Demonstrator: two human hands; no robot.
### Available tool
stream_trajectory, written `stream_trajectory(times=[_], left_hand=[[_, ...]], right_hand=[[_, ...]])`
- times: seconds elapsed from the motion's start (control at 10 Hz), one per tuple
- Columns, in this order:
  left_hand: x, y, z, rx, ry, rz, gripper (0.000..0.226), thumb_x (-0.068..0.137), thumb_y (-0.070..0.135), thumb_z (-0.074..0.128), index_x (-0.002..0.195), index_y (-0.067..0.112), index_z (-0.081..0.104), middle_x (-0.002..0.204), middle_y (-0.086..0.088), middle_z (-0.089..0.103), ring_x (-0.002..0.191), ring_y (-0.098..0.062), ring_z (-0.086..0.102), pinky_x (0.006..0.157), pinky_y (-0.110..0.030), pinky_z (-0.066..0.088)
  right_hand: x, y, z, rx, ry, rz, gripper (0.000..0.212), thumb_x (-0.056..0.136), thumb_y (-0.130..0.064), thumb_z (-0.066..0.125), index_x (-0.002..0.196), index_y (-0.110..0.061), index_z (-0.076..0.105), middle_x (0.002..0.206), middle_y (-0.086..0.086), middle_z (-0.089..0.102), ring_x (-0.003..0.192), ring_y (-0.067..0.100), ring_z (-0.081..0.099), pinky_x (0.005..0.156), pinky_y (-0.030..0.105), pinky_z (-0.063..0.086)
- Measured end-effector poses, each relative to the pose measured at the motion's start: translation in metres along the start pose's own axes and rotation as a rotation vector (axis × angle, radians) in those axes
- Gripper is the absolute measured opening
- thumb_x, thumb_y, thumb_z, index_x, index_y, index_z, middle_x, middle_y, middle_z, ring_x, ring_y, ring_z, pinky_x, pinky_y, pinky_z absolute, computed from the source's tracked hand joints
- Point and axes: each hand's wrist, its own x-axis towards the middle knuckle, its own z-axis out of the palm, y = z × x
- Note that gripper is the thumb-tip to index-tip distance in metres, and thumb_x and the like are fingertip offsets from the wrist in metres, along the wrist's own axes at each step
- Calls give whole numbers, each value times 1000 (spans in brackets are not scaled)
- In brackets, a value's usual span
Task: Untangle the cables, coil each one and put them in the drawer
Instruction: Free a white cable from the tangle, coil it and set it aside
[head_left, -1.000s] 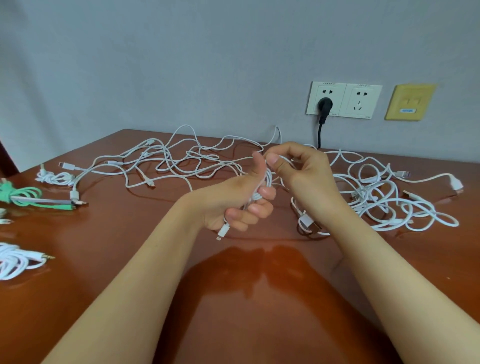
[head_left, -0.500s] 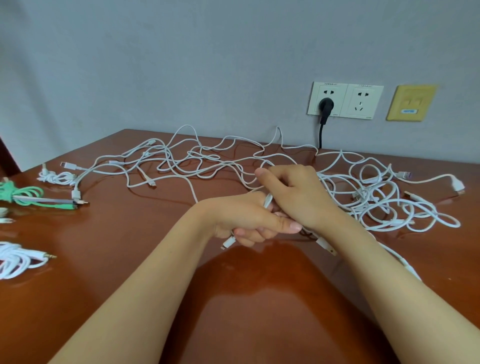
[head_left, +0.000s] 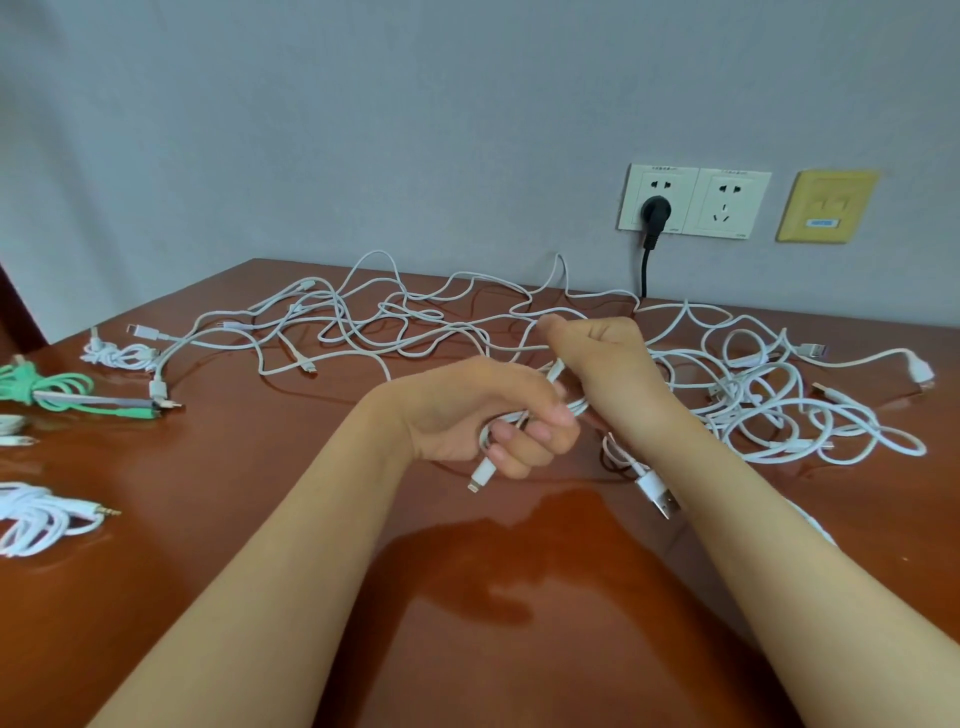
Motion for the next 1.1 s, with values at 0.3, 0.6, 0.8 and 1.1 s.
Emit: stream_trajectory(times=[0.3,0.6,0.8,1.1], left_hand=[[4,-7,-1,-186,145,194,16,92,20,46,100,7,50,62,4,48,51,-5,38,51,-16,39],[16,-8,0,246,576,281,20,92,12,56,73,15,52,63,8,61,44,2,48,49,-12,41],[16,-6,2,186,560,319,27,90,4,57,66,17,53,52,12,61,44,2,48,46,-10,38],[14,-5,-7,25,843,460,26,92,2,53,68,13,54,48,12,58,42,3,47,47,-11,40]], right_hand=[[9,7,-14,-85,206,152,51,87,-12,52,43,-18,26,39,-6,23,36,7,16,39,22,17],[15,9,-16,-132,318,306,43,85,-16,49,44,-14,37,34,-6,33,26,8,23,44,21,25],[8,10,-40,533,-221,476,37,72,-23,53,40,-17,36,37,-5,20,33,8,7,38,13,5],[9,9,-21,277,-299,485,34,101,-21,31,69,-13,41,39,-9,22,29,0,15,29,11,12]])
